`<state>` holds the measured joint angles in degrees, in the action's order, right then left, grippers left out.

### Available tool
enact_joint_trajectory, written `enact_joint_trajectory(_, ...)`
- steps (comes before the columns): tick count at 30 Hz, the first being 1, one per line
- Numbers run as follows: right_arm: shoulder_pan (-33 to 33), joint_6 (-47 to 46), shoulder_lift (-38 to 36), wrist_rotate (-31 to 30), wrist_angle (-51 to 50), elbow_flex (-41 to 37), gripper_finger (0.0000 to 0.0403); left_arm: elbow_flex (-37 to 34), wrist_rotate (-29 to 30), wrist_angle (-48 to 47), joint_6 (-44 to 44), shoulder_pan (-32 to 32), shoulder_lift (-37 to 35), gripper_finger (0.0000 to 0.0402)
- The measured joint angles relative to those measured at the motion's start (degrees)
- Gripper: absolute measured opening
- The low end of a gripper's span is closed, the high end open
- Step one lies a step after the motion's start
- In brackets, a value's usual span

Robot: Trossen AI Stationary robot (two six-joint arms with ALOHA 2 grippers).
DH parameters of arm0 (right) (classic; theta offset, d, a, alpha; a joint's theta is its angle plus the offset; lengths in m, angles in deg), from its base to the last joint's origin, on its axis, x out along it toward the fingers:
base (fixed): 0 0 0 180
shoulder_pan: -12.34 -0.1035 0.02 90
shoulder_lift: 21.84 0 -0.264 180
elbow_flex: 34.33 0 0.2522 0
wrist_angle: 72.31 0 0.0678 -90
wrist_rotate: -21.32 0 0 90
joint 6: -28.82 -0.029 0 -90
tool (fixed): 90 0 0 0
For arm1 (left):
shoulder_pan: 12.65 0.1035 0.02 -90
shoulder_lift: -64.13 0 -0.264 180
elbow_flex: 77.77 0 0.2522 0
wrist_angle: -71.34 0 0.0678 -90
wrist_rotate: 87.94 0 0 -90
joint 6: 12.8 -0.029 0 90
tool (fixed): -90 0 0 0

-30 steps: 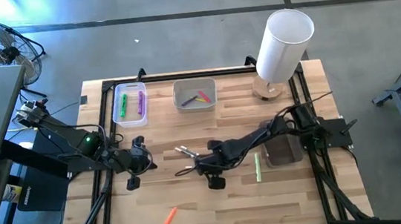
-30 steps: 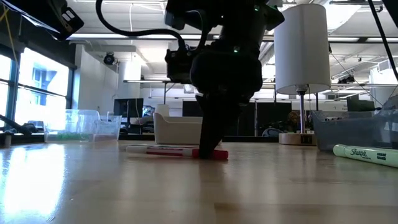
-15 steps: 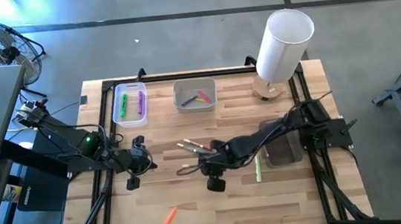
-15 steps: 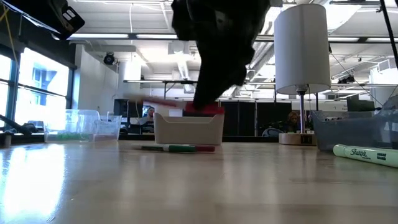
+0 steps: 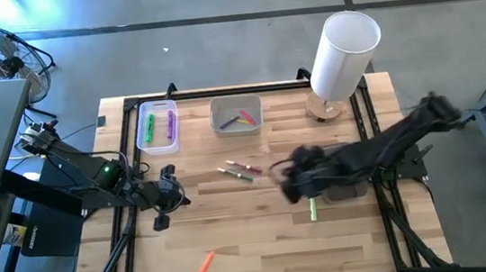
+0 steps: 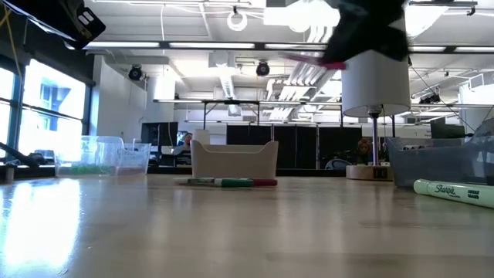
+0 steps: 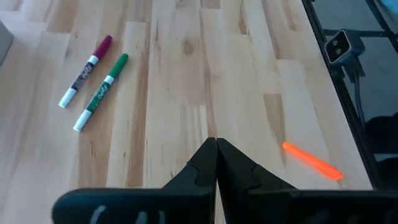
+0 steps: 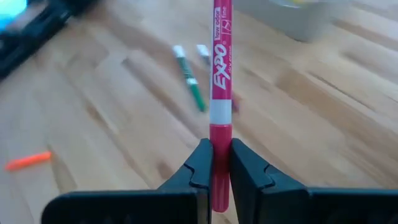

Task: Pick & Place Markers
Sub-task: Put the pink marker into the black bin, then put the orange pen into the gray bin

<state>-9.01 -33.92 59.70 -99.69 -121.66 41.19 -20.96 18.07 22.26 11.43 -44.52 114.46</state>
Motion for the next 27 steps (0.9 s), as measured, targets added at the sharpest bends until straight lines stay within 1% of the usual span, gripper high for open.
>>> enact_joint_trajectory(3, -1.59, -9.97, -8.21, -1.85, -4.98, -6.12, 0.0022, 0.0, 2.51, 1.61, 0.0, 0.0, 0.23, 0.0)
enact_joint_trajectory(5, -2.05, -17.07, -12.25, -0.36, -10.2, -8.79, 0.0022, 0.0, 4.98, 2.61, 0.0, 0.01, 0.24, 0.0)
enact_joint_trajectory(7, -1.93, -23.44, -14.56, 3.92, -15.46, -11.04, 0.0022, 0.0, 6.97, 3.42, 0.0, 0.04, 0.24, 0.0)
enact_joint_trajectory(9, -1.92, -28.24, -15.22, 9.02, -20.13, -12.81, 0.0022, 0.0, 8.63, 3.65, -0.02, 0.04, 0.24, 0.0)
enact_joint_trajectory(13, -1.94, -33.44, -15.3, 18.68, -25.83, -16.17, 0.0022, 0.0, 11.93, 4.58, -0.1, 0.04, 0.24, 0.0)
enact_joint_trajectory(15, -1.94, -34.85, -15.29, 20.69, -26.56, -18.28, 0.0022, 0.0, 13.46, 5.85, -0.19, 0.61, 0.24, 0.0)
enact_joint_trajectory(17, -1.92, -34.98, -15.44, 22.05, -26.54, -19.91, 0.0023, 0.0, 13.22, 6.04, -0.17, 2.58, 0.28, 0.0)
enact_joint_trajectory(19, -1.84, -34.85, -15.46, 23.77, -26.52, -21.28, 0.0041, 0.0, 12.29, 6.02, -0.17, 5.22, 0.76, 0.0)
enact_joint_trajectory(21, -1.83, -34.74, -15.6, 24.39, -26.74, -22.2, 0.0072, 0.0, 10.97, 5.95, -0.16, 8.08, 0.98, 0.0)
enact_joint_trajectory(24, -1.81, -34.33, -15.68, 25.39, -28.05, -22.6, 0.0119, 0.0, 7.33, 6.04, -0.15, 12.07, 0.95, 0.0)
enact_joint_trajectory(27, -1.81, -31.93, -15.94, 25.58, -28.46, -22.58, 0.0153, 0.0, 4.55, 6.7, -0.14, 15.34, 0.96, 0.0)
